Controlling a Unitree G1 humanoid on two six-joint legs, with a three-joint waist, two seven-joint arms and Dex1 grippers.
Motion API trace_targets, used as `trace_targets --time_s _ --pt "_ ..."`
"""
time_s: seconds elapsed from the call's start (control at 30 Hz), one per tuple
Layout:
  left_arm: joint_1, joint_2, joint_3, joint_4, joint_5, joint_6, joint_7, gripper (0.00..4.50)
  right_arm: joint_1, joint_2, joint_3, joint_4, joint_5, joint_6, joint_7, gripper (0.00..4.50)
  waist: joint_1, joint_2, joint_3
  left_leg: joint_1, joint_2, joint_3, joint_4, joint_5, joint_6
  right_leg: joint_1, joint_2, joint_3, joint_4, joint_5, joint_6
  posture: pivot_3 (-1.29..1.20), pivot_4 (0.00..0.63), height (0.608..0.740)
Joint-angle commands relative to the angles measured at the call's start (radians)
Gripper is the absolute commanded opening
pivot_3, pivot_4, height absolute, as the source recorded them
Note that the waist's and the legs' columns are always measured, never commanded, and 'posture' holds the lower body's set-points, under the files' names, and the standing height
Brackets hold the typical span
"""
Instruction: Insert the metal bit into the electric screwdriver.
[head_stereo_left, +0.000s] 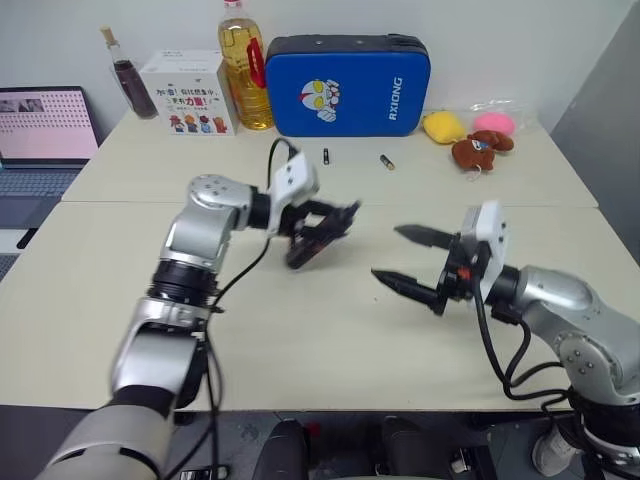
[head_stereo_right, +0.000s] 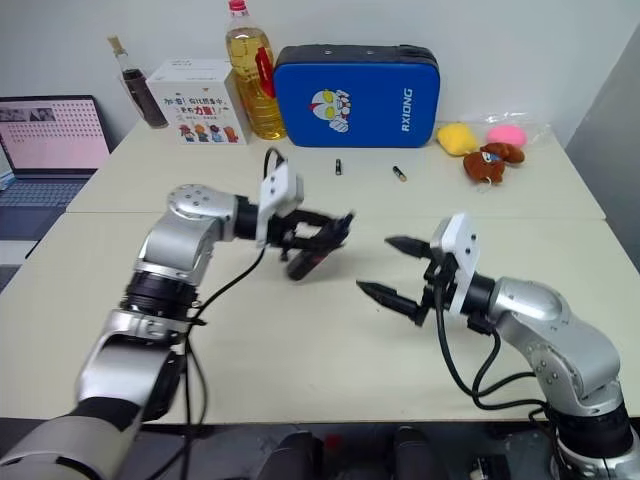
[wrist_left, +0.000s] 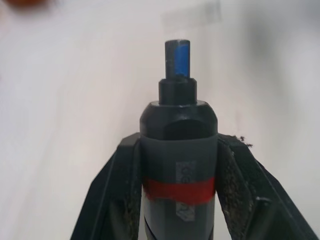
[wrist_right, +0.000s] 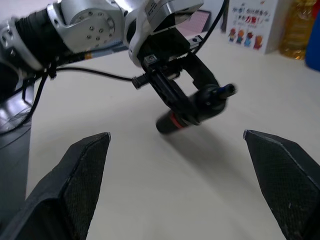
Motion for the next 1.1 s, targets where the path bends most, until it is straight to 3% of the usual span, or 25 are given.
trace_targets --time_s 0.03,0.17,0.5,0.57,0.77,0.93,1.1 --pt "0.011 -0.142 0.120 -0.113 -0.099 -0.004 0.268 1.67 -0.117 0.035 -0.062 0.031 -0.028 0.006 -0.135 4.50 -0.006 0.000 0.000 0.001 0.000 0.000 -0.001 0.000 0.000 0.000 0.000 0.000 0.000 0.000 0.000 0.00 0.150 0.740" --pt "0.149 -0.267 0.110 -0.157 -0.070 -0.154 0.432 1.67 -0.197 0.055 -0.078 0.078 -0.013 0.061 -0.201 4.50 -0.010 0.002 -0.001 0.005 0.001 0.004 -0.004 0.000 0.000 0.000 0.000 0.004 0.001 0.000 0.000 0.00 0.150 0.740" --pt "0.336 -0.273 0.057 -0.165 -0.028 -0.314 0.537 1.67 -0.144 0.066 -0.123 0.087 0.035 0.146 -0.246 4.50 0.006 0.002 -0.001 0.003 0.000 0.003 -0.003 0.000 0.000 -0.001 -0.001 0.003 0.002 0.000 -0.001 0.00 0.150 0.740" --pt "0.349 -0.270 0.053 -0.169 -0.033 -0.312 0.548 1.67 -0.125 0.028 -0.117 0.102 0.011 0.162 -0.234 4.50 0.010 0.002 -0.001 0.002 -0.001 0.003 -0.002 0.000 0.000 0.000 -0.002 0.002 0.001 0.000 -0.001 0.00 0.150 0.740" --pt "0.393 -0.262 0.029 -0.190 -0.033 -0.303 0.566 1.67 -0.096 -0.300 0.000 0.360 -0.189 0.157 -0.054 4.50 0.011 0.002 -0.001 0.002 -0.005 0.005 -0.002 0.000 0.000 0.001 -0.006 0.002 -0.001 0.001 0.000 0.00 0.150 0.740" --pt "0.419 -0.259 0.021 -0.205 -0.036 -0.305 0.588 1.67 -0.151 -0.414 0.093 0.512 -0.257 0.173 0.100 4.50 -0.002 0.003 -0.002 0.005 -0.003 0.006 -0.004 0.000 0.000 0.001 -0.003 0.004 -0.001 0.001 0.000 0.00 0.150 0.740" --pt "0.432 -0.262 0.019 -0.211 -0.035 -0.312 0.612 1.67 -0.212 -0.430 0.177 0.606 -0.309 0.218 0.185 4.50 0.001 0.004 -0.002 0.005 -0.002 0.006 -0.003 0.000 0.000 0.001 -0.002 0.003 -0.001 0.001 0.000 0.00 0.150 0.740"
